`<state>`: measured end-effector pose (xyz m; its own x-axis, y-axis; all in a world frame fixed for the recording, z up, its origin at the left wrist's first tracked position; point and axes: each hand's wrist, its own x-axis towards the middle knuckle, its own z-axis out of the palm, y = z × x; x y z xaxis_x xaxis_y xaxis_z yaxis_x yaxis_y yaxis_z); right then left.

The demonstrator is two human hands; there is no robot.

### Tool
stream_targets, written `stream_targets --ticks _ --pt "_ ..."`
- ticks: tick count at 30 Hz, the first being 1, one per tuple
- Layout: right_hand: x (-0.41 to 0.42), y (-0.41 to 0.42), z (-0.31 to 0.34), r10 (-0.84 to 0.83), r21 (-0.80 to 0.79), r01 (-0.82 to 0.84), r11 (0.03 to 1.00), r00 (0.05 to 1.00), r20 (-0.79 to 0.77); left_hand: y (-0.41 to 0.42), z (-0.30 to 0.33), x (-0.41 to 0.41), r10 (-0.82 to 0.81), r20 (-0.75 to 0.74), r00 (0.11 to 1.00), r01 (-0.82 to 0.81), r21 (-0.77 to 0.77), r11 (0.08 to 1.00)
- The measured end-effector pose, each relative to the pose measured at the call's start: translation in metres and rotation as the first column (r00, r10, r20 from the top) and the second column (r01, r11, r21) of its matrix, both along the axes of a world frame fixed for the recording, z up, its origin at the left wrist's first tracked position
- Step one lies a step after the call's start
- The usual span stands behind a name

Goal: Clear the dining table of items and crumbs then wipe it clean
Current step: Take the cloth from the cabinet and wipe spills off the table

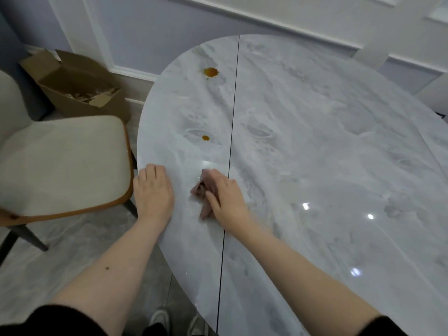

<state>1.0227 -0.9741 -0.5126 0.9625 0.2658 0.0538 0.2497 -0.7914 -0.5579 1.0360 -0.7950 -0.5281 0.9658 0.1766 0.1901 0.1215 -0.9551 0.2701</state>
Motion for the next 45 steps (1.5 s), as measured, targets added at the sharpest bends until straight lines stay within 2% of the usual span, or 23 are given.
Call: stream_targets --ticks 2,4,6,11,17,20,23,28,31,35,39,45 --pt "-0.019 -0.003 -0.008 0.122 -0.179 -0.118 0.977 0.992 0.015 0.005 -0.002 0.019 -0.02 0.02 1.0 0.021 -0.03 0.999" --pt "-0.018 -0.003 -0.015 0.135 -0.266 -0.128 0.956 0.991 0.008 0.005 -0.003 0.04 -0.054 0.012 0.998 0.054 -0.044 0.998" --pt "0.0 0.002 -0.015 0.062 -0.293 -0.066 0.954 0.998 -0.023 0.004 -0.002 0.061 -0.076 -0.047 0.996 0.073 -0.048 0.996" --pt "0.072 0.011 -0.019 -0.275 -0.354 0.245 0.903 0.961 -0.036 0.011 -0.006 0.119 -0.111 -0.126 0.986 0.109 -0.023 0.994" --pt "0.158 0.02 -0.015 -0.416 -0.33 0.366 0.87 0.905 -0.093 0.014 -0.012 0.131 -0.097 -0.107 0.99 0.089 -0.07 0.994" --pt "0.18 0.029 -0.013 -0.354 -0.346 0.308 0.886 0.932 -0.076 0.014 -0.012 0.132 -0.099 -0.099 0.99 0.092 -0.07 0.993" --pt "0.175 0.029 -0.01 -0.222 -0.354 0.174 0.919 0.97 -0.1 0.016 -0.011 0.133 -0.105 -0.083 0.991 0.098 -0.083 0.992" --pt "0.1 0.028 -0.01 -0.033 -0.349 0.013 0.937 0.998 -0.049 0.018 -0.006 0.126 -0.163 -0.032 0.986 0.154 -0.183 0.971" --pt "0.049 0.031 -0.01 0.041 -0.312 -0.056 0.948 0.998 -0.054 0.018 -0.007 0.109 -0.228 -0.021 0.973 0.222 -0.162 0.962" --pt "0.008 0.029 -0.008 0.122 -0.326 -0.136 0.935 0.991 -0.064 0.015 -0.007 0.088 -0.239 -0.029 0.97 0.233 -0.14 0.962" --pt "0.008 0.025 -0.01 0.12 -0.326 -0.132 0.936 0.991 -0.055 0.016 -0.008 0.085 -0.248 -0.043 0.968 0.242 -0.111 0.964" --pt "0.055 0.021 -0.013 -0.018 -0.405 -0.007 0.914 0.998 -0.058 0.022 -0.011 0.098 -0.276 -0.017 0.961 0.274 -0.079 0.959"
